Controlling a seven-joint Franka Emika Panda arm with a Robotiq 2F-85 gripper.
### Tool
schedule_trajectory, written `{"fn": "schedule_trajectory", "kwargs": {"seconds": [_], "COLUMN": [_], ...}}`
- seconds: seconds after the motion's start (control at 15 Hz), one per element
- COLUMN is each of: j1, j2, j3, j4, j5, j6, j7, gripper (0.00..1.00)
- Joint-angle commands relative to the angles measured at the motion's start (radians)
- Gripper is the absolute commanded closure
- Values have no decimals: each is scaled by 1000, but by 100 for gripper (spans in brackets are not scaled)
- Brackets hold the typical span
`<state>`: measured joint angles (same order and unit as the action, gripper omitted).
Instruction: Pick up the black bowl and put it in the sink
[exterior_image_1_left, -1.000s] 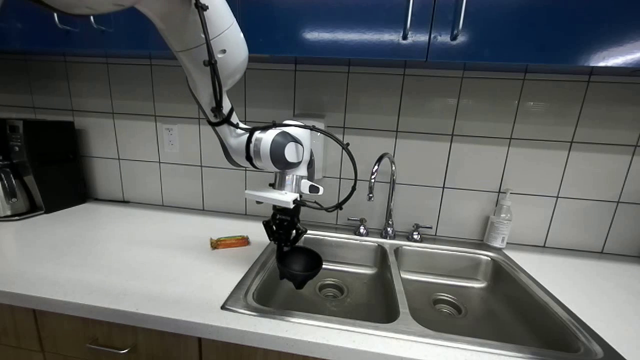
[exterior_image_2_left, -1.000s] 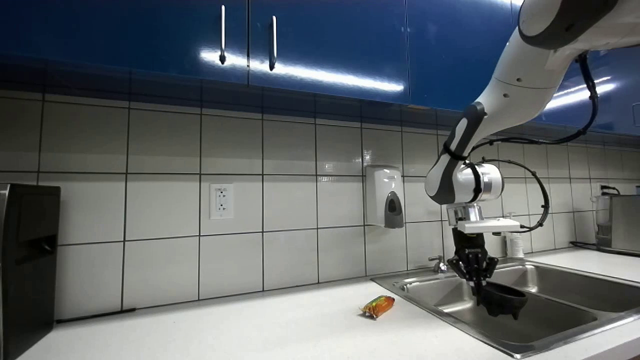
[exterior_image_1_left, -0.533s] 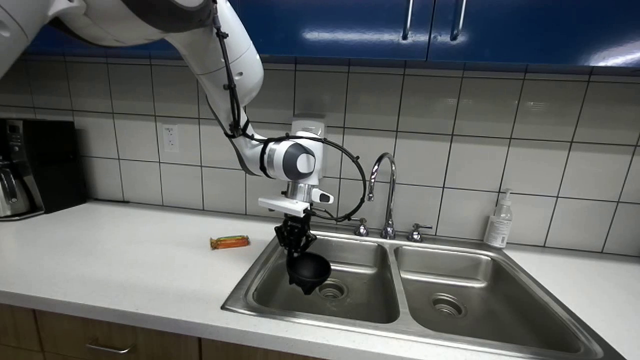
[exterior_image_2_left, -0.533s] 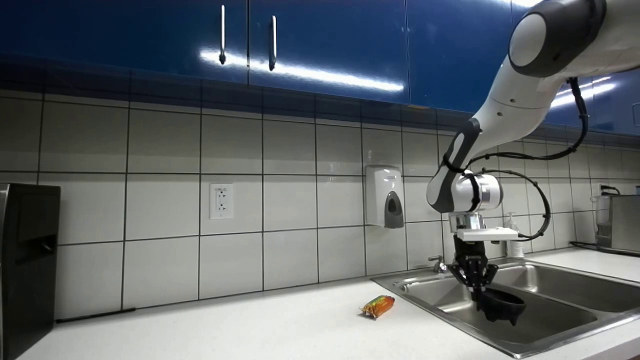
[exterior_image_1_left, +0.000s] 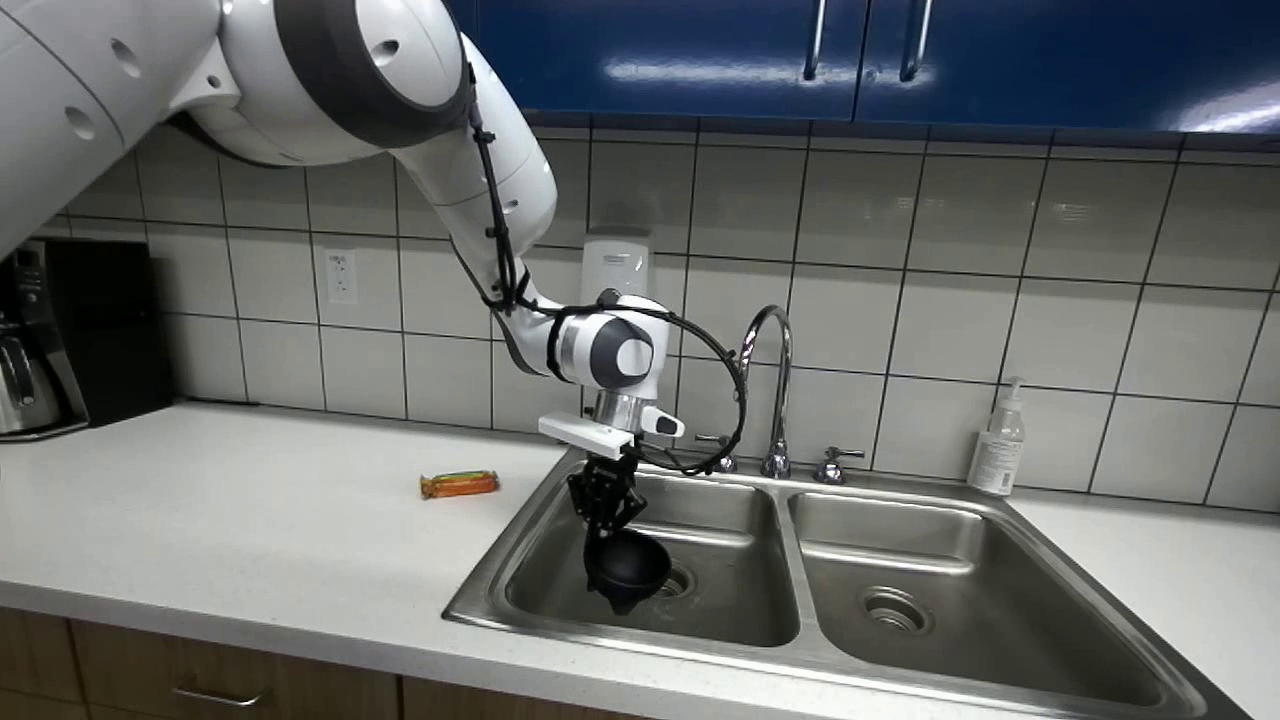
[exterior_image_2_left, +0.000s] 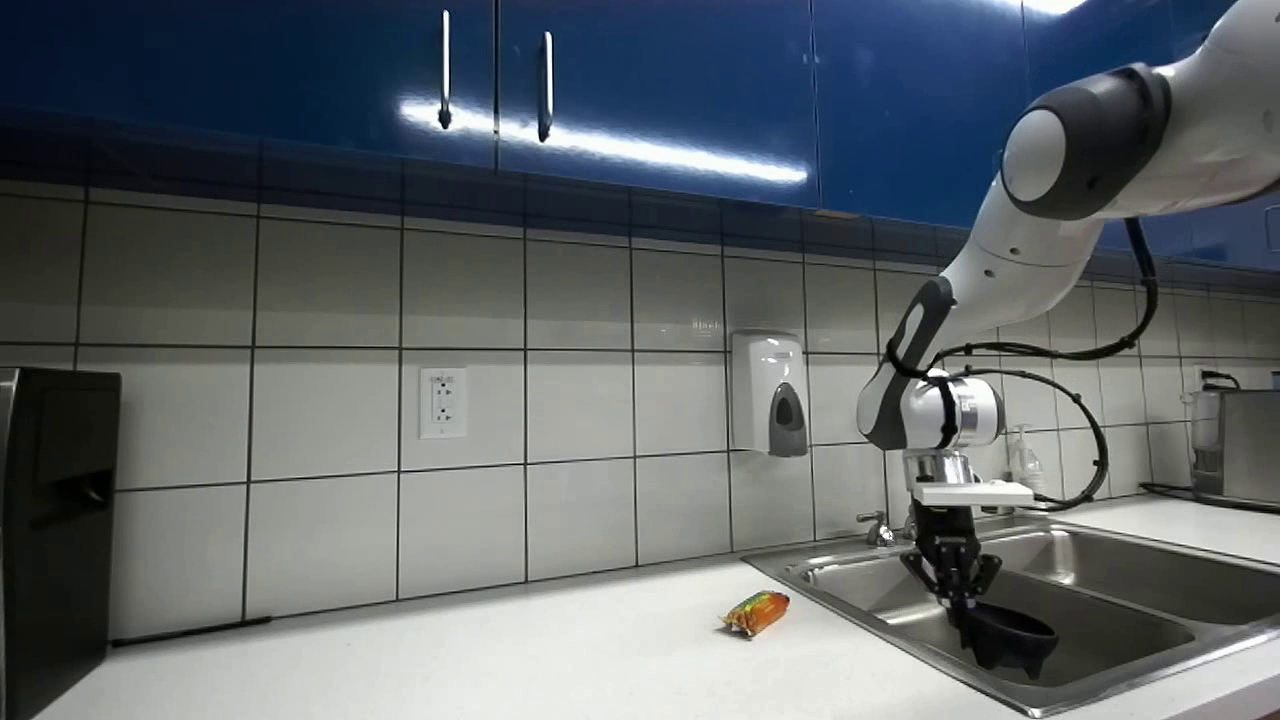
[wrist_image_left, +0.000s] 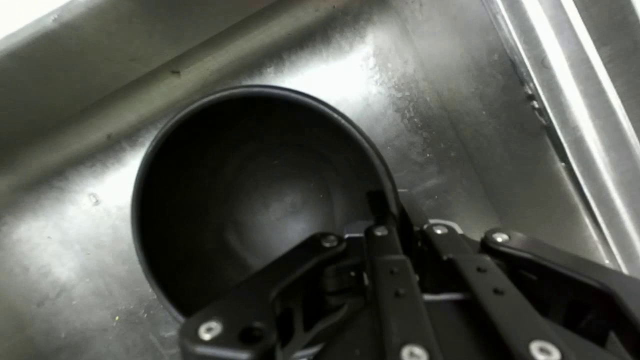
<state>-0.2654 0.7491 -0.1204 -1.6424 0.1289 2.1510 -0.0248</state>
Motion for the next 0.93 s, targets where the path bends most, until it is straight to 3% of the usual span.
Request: {"fn": "schedule_trajectory", "kwargs": {"seconds": [0.0,0.87], "j1": [-16,-31], "j2": [83,289], "j3": [-6,-18], "j4": [118,334], "j5": [27,106], "j6": [-74,-128], "j7": [65,279], "gripper": [98,98]}}
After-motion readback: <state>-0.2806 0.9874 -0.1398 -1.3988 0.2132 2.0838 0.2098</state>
